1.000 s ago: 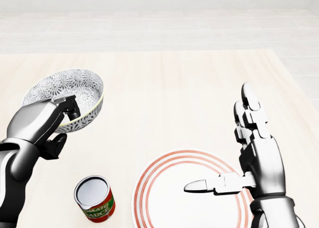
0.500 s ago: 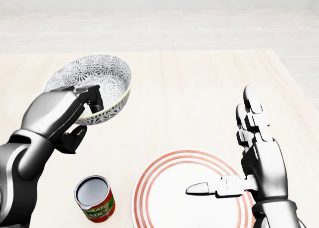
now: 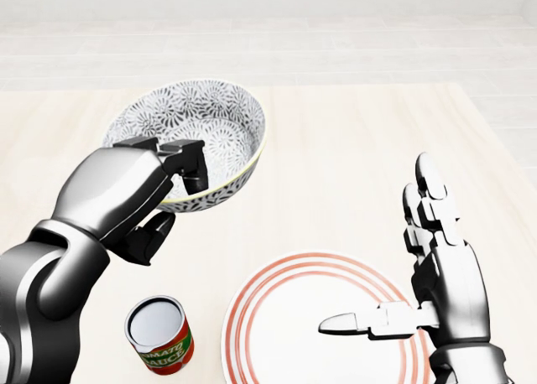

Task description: Put the bowl on the plate.

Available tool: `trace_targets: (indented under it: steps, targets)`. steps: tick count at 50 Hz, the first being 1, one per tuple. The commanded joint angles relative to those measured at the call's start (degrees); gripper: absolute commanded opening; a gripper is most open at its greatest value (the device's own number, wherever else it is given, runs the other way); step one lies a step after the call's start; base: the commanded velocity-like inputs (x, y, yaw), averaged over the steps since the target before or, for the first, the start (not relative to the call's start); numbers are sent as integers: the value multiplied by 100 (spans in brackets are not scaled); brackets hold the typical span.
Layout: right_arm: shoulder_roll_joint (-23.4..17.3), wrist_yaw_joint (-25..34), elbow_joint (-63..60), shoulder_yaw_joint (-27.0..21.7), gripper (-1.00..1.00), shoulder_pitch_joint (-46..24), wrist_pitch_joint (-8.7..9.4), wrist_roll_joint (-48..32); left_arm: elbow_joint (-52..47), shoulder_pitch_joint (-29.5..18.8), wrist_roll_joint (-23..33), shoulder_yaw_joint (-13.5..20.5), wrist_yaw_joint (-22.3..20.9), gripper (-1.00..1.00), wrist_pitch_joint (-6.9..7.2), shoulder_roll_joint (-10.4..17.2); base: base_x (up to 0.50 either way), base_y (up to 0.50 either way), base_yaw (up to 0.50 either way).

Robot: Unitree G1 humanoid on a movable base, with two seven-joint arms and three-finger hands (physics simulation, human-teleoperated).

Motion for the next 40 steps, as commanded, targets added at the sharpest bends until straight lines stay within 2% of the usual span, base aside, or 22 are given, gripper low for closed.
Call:
trace_targets:
  steps: [1, 9, 10, 22, 33, 40]
  targets:
    - [-17, 35, -125, -86, 100, 103, 0, 4, -546, 109, 121, -215, -138, -100, 3, -295, 0, 0, 0]
    - [-31, 103, -201, -236, 100, 236, 0, 43, -641, 143, 193, -389, -186, -100, 23, -513, 0, 0, 0]
    - [-28, 115, -230, -260, 100, 264, 0, 52, -653, 148, 253, -431, -190, -100, -18, -494, 0, 0, 0]
    - [55, 273, -153, -511, 100, 737, 0, 125, -788, 233, 430, -804, -343, -100, -62, -847, 0, 0, 0]
    - [131, 498, -234, -860, 100, 1076, 0, 142, -690, 403, 638, -1139, -256, -100, -178, -1112, 0, 0, 0]
    - [236, 677, -100, -1080, 100, 1257, 0, 166, -580, 416, 730, -1285, -208, -100, -178, -1236, 0, 0, 0]
